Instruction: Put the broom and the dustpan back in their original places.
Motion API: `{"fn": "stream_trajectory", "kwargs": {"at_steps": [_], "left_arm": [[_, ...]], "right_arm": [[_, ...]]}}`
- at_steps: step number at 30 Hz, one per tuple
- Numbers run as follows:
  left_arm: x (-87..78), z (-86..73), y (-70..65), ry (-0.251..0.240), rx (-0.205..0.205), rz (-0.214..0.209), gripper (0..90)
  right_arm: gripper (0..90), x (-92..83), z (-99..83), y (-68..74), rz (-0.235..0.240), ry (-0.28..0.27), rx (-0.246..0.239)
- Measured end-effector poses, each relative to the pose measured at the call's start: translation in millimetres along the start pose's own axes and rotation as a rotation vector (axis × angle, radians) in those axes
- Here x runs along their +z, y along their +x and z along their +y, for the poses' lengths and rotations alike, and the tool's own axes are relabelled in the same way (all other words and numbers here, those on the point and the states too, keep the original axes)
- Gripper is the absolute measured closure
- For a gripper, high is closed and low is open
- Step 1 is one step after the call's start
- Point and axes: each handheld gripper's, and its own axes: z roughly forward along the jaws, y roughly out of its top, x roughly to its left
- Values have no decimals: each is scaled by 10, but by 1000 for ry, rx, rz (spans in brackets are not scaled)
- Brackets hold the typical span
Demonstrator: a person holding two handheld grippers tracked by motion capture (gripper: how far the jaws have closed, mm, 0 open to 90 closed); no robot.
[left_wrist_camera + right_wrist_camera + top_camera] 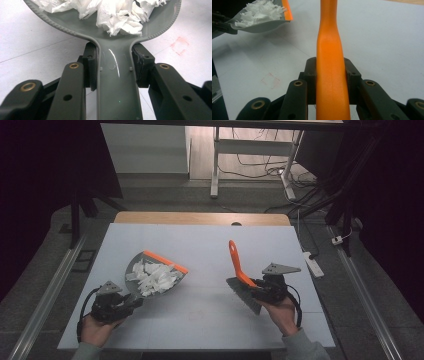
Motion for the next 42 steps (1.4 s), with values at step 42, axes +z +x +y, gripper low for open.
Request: {"fn": "stream_trajectory", "kwargs": {"at_steps": [42], "left_arm": [[437, -12, 143, 21, -259, 200, 612]], "right_arm": [[703, 58, -79, -182, 6, 70, 53]]}}
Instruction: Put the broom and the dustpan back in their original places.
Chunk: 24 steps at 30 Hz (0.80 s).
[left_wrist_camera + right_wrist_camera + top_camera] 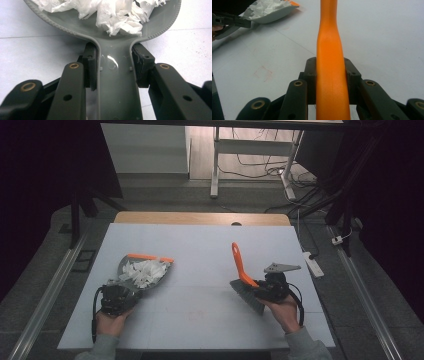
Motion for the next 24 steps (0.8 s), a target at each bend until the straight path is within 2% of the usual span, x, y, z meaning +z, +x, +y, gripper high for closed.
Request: {"fn": "stream_trajectory", "kwargs": {"at_steps": [11, 20, 24], "left_arm": [[64, 7, -7, 20, -4, 23, 611], [74, 5, -22, 16, -12, 27, 609], [75, 4, -23, 16, -14, 25, 608]], "right_arm": [[703, 76, -34, 13, 4, 53, 11], [703, 153, -95, -81, -17, 94, 46], [703, 149, -102, -132, -23, 96, 64]]}}
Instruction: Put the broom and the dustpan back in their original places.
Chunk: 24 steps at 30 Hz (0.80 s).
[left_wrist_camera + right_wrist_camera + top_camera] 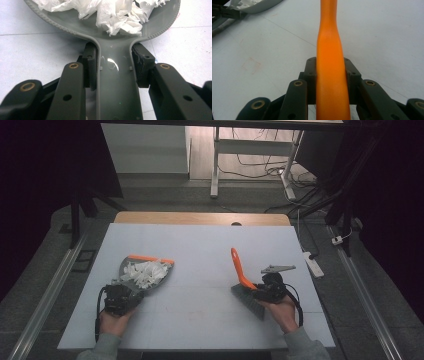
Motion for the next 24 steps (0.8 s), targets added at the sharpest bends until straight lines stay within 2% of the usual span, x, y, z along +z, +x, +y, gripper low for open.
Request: {"fn": "stream_trajectory", "kwargs": {"at_steps": [6, 10, 16, 18, 24], "left_arm": [[2, -1, 0, -1, 5, -1, 604], [-2, -2, -4, -5, 6, -6, 583], [-7, 1, -9, -2, 23, -10, 547], [-10, 2, -11, -6, 25, -12, 519], [-16, 8, -14, -5, 31, -16, 412]], "right_arm": [[700, 10, -4, -126, -2, 3, 44], [691, 19, 5, -194, -12, 18, 47], [661, 38, 16, -220, -49, 28, -4], [631, 45, 28, -220, -77, 32, -28], [571, 72, 25, -278, -107, 51, -24]]}}
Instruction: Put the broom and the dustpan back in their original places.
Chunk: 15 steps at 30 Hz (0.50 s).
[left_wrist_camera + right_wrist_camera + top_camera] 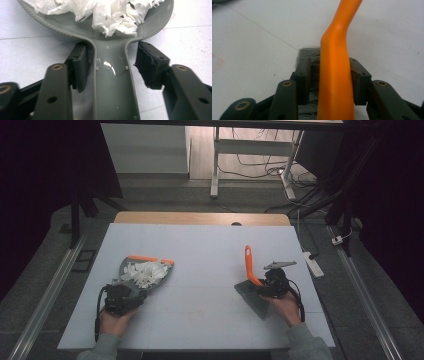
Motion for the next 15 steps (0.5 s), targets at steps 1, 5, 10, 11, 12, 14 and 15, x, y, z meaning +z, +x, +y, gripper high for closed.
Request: {"fn": "stream_trajectory", "kwargs": {"at_steps": [1, 5, 10, 11, 12, 14, 15], "left_arm": [[3, 1, -9, 7, 7, 5, 379], [-11, 6, -46, -2, 30, 34, 291], [-38, 9, -35, -14, 36, 33, 266], [-47, 9, -32, -15, 37, 30, 264], [-54, 9, -32, -16, 38, 27, 259], [-66, 7, -30, -12, 51, 14, 254], [-74, 5, -31, -14, 57, 13, 251]], "right_arm": [[561, 4, 0, -5, -5, 4, 2], [504, 33, 1, -22, -32, 21, -7], [475, 66, -3, -66, -52, 36, 9], [467, 71, -2, -70, -55, 37, 12], [462, 74, -2, -69, -69, 39, 8], [453, 77, 4, -73, -106, 46, -15], [462, 74, 6, -79, -92, 48, 3]]}}
